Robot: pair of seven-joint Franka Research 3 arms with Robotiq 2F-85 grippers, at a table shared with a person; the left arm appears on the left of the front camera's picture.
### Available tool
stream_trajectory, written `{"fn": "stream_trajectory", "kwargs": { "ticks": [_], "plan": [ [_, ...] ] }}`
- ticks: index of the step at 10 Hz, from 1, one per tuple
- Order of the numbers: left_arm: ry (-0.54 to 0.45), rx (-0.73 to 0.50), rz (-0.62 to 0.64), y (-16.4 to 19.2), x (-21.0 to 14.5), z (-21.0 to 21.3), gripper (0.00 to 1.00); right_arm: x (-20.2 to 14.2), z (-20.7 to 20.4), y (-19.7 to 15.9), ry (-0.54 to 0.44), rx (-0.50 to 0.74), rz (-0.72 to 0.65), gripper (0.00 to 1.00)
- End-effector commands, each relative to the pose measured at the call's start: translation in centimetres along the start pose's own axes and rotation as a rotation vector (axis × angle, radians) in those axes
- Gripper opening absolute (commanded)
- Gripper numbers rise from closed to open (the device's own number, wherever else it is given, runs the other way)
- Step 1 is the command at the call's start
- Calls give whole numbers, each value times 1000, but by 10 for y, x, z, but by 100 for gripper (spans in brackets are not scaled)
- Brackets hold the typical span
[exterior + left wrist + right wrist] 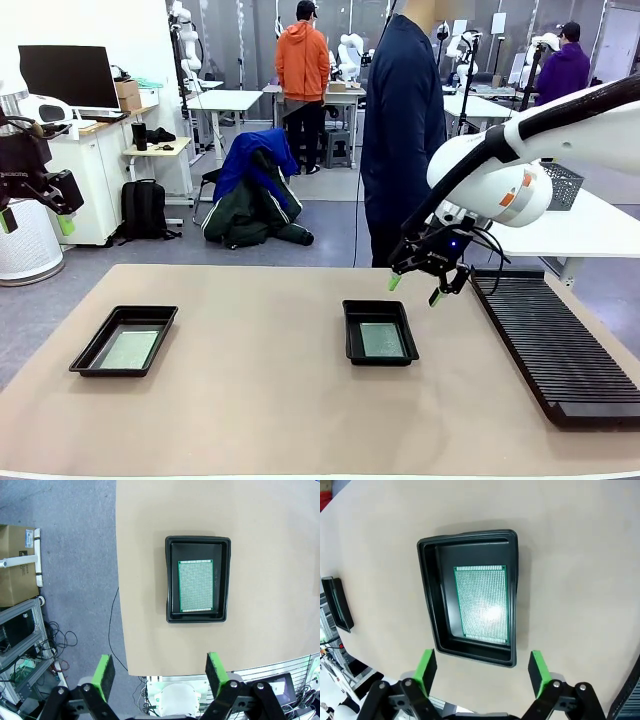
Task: Inspect and transfer BCBs to ESD trays.
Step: Pick up the Blank PCB from the PCB Rack and place it in the right ESD tray.
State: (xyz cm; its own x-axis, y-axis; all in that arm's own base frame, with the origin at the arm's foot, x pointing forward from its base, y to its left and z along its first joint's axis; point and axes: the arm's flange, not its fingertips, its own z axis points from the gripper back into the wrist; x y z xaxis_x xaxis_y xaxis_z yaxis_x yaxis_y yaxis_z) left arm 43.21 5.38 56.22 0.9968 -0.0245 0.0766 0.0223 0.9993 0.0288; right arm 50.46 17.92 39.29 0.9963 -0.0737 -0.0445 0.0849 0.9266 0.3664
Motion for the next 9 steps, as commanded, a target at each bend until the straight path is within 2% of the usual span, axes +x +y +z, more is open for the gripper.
{"fn": "stream_trajectory", "kwargs": {
  "ticks": [1, 6, 7, 9],
  "plan": [
    [0, 1, 2, 0, -1, -1, 97, -5, 9, 6, 20, -42, -22, 100],
    [0, 1, 2, 0, -1, -1, 97, -7, 19, 4, 37, -89, -13, 100],
    [0, 1, 2, 0, -1, -1, 97, -8, 13, 2, 31, -48, 7, 100],
    [0, 1, 2, 0, -1, -1, 97, -8, 13, 2, 31, -48, 7, 100]
  ]
}}
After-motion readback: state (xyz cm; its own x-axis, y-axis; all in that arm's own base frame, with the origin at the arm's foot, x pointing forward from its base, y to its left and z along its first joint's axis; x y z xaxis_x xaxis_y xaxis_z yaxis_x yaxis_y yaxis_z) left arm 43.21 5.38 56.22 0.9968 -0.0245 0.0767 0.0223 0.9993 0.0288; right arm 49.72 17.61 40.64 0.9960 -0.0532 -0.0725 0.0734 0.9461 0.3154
